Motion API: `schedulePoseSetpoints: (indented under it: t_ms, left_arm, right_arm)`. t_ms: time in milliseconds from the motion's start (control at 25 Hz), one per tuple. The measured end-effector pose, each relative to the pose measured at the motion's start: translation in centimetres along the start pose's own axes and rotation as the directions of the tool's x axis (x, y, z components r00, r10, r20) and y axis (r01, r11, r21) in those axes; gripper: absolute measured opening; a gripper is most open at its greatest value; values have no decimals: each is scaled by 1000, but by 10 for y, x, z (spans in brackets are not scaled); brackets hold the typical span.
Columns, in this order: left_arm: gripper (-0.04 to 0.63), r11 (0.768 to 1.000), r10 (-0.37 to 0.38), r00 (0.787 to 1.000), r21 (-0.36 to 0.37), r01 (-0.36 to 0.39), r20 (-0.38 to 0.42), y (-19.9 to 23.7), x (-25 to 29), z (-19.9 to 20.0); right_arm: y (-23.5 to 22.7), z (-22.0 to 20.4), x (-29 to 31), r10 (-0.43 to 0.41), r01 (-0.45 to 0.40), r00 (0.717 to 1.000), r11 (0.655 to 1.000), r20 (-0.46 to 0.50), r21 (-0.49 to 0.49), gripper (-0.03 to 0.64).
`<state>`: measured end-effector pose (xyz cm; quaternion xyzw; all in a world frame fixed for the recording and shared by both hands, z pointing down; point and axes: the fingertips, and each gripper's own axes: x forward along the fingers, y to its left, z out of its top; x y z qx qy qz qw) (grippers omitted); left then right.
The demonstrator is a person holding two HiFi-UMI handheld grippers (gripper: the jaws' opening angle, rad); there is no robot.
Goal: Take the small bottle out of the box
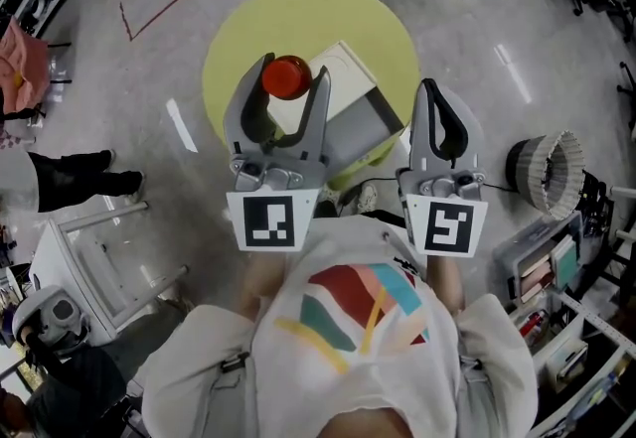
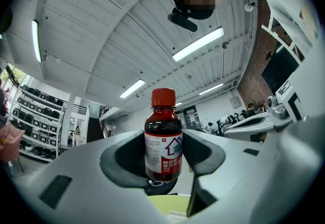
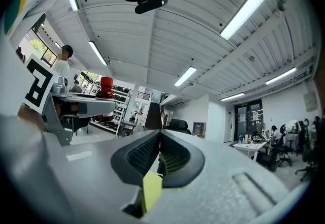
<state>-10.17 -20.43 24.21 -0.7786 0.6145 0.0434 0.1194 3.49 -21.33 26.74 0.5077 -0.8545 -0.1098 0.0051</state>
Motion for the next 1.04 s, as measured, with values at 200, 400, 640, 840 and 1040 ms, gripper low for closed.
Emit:
schedulePoseSetpoints:
  t_ms: [200, 400, 640, 840, 1040]
  left_arm:
    - [221, 1000, 6, 1000, 17, -6, 2, 5, 0, 1]
    - [221, 1000, 6, 1000, 21, -6, 27, 6, -1, 9]
    - [221, 1000, 2, 999, 22, -3, 35, 5, 0, 12]
    - [221, 1000, -1, 999, 23, 1, 33, 8, 5, 10]
    - [221, 1000, -1, 999, 22, 0, 36, 10, 8, 12]
  right_arm:
    - [5, -4, 5, 6, -6, 1000, 1000, -13, -8, 4]
    - [3, -2, 5, -3, 3, 1000, 1000, -4, -6, 4]
    - [1, 3, 7, -7, 7, 1000, 1000, 6, -19, 3]
    - [0, 2, 11, -10, 10, 1000, 1000, 6, -27, 3]
    - [0, 3, 14, -10, 10, 1000, 999, 2, -32, 3]
